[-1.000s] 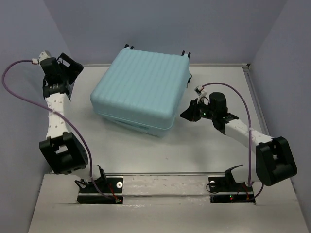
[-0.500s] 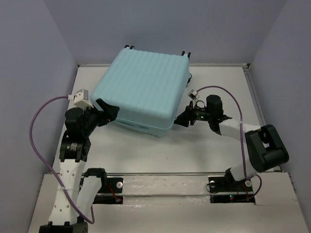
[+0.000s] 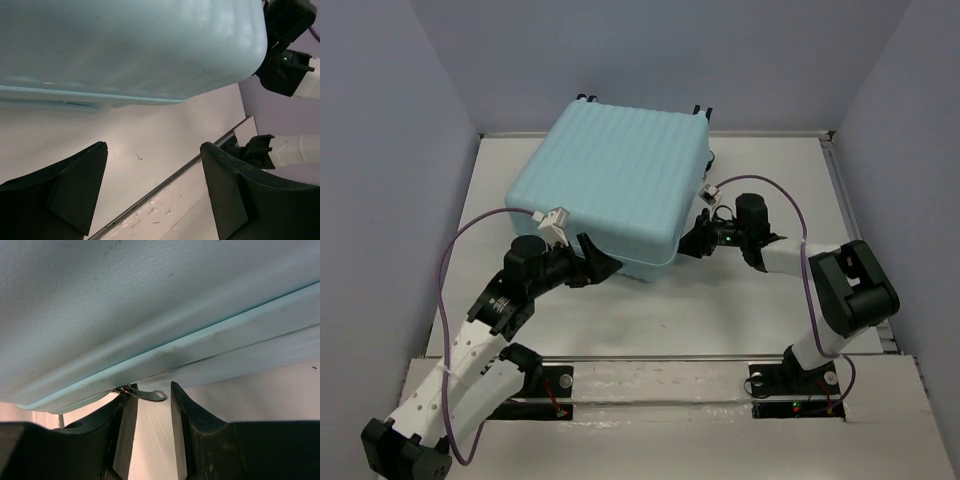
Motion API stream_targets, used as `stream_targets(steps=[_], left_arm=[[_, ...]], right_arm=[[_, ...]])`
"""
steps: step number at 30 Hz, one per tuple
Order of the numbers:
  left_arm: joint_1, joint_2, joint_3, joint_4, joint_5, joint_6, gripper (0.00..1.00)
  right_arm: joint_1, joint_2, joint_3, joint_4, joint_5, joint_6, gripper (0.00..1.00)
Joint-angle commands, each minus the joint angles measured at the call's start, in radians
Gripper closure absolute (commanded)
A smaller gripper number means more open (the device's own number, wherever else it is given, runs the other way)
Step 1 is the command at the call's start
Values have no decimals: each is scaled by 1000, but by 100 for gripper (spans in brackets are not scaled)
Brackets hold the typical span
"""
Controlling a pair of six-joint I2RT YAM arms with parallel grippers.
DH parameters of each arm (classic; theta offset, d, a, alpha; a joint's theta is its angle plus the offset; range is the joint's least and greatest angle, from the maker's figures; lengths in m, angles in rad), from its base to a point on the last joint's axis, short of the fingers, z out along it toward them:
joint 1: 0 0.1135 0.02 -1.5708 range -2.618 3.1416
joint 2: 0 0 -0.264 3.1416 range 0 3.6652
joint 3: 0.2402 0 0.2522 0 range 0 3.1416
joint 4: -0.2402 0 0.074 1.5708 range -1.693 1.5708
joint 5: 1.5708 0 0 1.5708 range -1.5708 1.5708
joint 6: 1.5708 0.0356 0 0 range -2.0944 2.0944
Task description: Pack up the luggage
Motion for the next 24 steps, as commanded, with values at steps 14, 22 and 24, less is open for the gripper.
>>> stream_targets(steps=[14,22,24], left_arm=[[-274,287,61,307,-237,-59,13],[-276,468,263,364,-366,4,12],[-276,502,294,369,-378,7,12]], right_arm=[[147,-127,-65,153,144,82,93],[527,-394,-242,-216,684,176,93],[597,-445,-291,-263,748,222,93]])
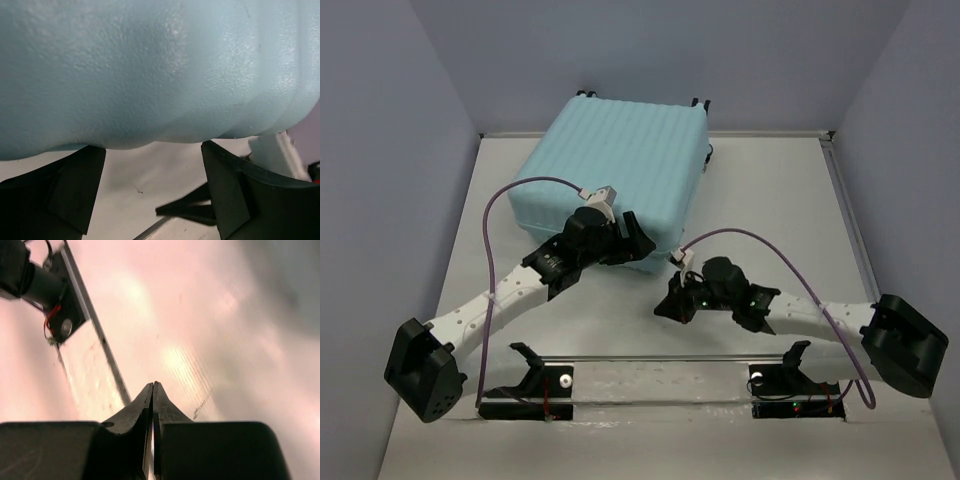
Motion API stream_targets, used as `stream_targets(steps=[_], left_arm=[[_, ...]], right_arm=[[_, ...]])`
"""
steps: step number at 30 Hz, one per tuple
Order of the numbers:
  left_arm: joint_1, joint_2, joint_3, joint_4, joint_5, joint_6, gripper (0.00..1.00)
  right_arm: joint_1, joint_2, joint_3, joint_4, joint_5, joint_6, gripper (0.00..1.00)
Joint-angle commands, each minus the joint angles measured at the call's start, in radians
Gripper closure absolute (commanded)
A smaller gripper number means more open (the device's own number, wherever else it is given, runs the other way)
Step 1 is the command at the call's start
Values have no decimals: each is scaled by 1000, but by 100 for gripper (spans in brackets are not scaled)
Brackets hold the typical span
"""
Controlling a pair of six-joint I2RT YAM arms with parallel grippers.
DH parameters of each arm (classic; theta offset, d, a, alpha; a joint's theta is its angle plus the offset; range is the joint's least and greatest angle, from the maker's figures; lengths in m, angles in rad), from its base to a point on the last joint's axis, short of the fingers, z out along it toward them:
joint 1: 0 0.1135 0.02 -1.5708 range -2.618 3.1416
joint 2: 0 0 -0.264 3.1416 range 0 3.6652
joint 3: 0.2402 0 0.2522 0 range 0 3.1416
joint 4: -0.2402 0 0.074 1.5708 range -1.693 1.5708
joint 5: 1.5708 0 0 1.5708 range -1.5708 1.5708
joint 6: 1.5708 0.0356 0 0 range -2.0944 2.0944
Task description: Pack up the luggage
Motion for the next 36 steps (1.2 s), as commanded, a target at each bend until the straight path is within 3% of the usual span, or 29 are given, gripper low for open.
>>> stream_targets(steps=[1,5,9,10,11,14,15,18,19,26,36], left_arm=[[4,38,143,203,-89,46,12],[-10,108,185,223,-83,35,12],[-13,83,190,213,-89,27,12],[-11,63,171,199,-122,27,12],[-13,15,157,187,-133,29,13],[-14,-84,90,150,-152,30,13],[-14,-112,70,142,-160,27,13],[-14,-200,-17,121,-178,16,13],[-14,-215,-39,118,-176,15,13],[-19,-267,-234,154,-105,-7,13],[-60,-175,-205,211,-51,18,15]], right_arm=[[146,-113,-83,-128,279,151,93],[288,-167,-98,-75,368,221,93],[273,-171,-43,-178,595,196,93],[221,-176,-43,-186,567,163,93],[66,-182,-46,-188,515,150,93],[-176,-243,-52,-166,345,86,90],[-177,-243,-40,-168,344,66,85],[-371,-225,15,-166,219,-3,61],[-405,-207,27,-165,176,-19,57],[-465,-53,73,2,-46,-215,53],[-529,126,182,111,-113,-393,51]])
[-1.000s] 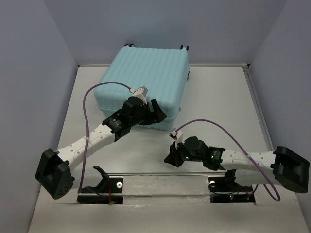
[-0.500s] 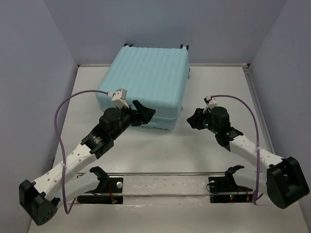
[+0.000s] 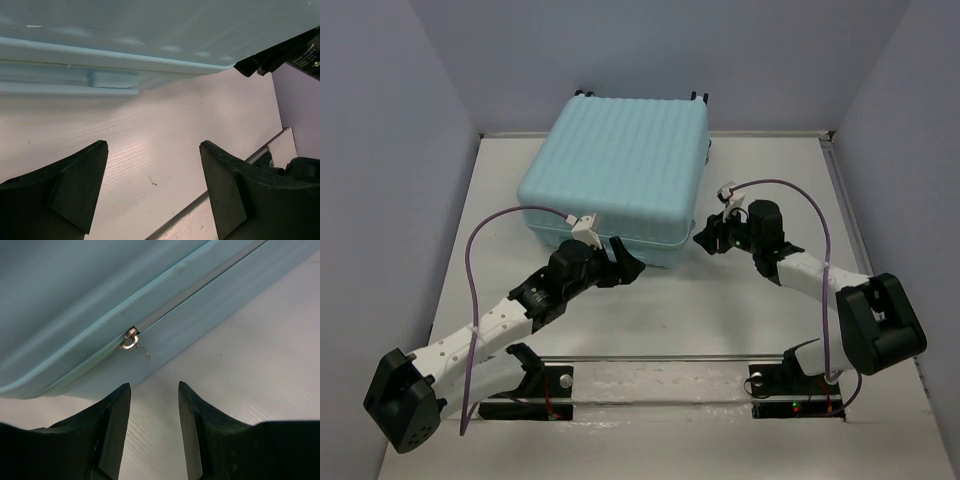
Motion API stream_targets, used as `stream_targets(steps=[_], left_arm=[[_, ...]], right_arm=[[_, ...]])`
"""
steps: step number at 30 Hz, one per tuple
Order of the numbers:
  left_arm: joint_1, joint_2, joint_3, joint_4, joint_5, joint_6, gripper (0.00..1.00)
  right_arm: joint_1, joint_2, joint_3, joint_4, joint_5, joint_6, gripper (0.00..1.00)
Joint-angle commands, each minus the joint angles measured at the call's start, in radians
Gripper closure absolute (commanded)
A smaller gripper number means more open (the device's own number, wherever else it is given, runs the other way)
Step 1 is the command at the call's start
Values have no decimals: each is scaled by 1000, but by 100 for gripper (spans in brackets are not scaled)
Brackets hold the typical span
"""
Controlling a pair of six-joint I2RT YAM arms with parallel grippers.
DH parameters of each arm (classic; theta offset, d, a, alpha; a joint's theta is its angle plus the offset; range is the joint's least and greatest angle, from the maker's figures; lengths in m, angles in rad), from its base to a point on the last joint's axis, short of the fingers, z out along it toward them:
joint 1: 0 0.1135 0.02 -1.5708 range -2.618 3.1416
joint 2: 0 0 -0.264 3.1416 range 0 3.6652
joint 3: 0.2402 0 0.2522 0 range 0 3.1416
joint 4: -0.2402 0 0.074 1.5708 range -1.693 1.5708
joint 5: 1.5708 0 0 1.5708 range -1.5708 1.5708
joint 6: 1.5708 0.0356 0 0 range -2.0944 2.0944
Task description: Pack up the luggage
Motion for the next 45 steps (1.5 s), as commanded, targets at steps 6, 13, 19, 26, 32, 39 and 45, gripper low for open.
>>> stream_targets(steps=[6,13,19,26,32,39,45], left_arm=[[-18,69,84,93,17,31,16],[-18,100,110,93,6,28,17],[-20,123,141,74,-8,33,17],[-20,136,156,70,-17,29,18],[-23,182,199,124,-17,37,18],[-20,327,352,159,-166,91,18],[-12,443,500,164,-150,109,18]], right_arm=[[-43,107,98,208,-174,-120,50],[-43,154,101,324,-234,-114,54],[-54,203,107,446,-323,-64,70],[-54,199,68,587,-403,44,93],[-54,144,2,571,-340,163,93],[122,-52,-186,328,-93,206,93],[395,-278,-290,120,63,289,93]])
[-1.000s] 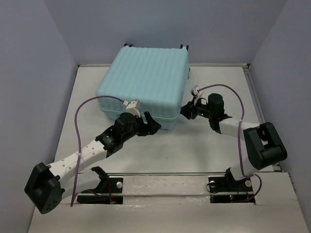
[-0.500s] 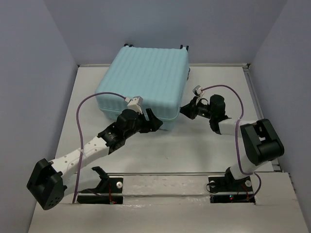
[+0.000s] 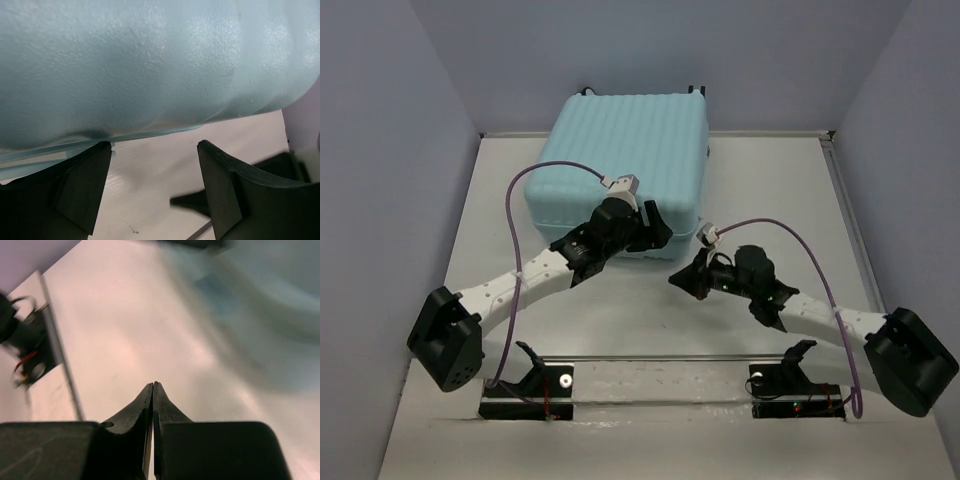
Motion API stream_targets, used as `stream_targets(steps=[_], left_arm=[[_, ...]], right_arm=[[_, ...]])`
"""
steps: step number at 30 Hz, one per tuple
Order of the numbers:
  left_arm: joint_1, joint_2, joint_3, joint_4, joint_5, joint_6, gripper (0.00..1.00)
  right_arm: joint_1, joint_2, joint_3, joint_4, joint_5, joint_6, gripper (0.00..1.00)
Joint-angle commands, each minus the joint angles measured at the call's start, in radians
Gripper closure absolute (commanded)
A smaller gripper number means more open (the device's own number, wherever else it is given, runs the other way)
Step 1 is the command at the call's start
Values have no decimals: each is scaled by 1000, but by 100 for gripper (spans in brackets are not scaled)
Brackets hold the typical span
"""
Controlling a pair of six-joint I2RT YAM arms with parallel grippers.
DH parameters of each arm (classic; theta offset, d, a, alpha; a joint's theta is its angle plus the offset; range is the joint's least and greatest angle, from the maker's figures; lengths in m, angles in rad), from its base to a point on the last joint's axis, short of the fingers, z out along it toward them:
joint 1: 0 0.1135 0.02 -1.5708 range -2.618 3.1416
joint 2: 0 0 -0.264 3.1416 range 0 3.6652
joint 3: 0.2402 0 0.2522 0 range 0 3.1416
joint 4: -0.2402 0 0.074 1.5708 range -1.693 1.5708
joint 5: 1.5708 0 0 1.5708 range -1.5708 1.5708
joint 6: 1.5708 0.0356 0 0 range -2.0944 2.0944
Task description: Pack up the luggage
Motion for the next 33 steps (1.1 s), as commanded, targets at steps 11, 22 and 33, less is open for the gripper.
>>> stream_targets(steps=[11,22,33], left_arm=[[20,-23,68,143,-112,44,19],[32,-319,-104,-17,-258,69,18],[35,-489,-238,-95,-277,35,17]], right_arm=[[45,-293,-67,-352,384,105,93],[-350,135,273,-242,234,102,47],[-7,360,213,194,-73,51,53]])
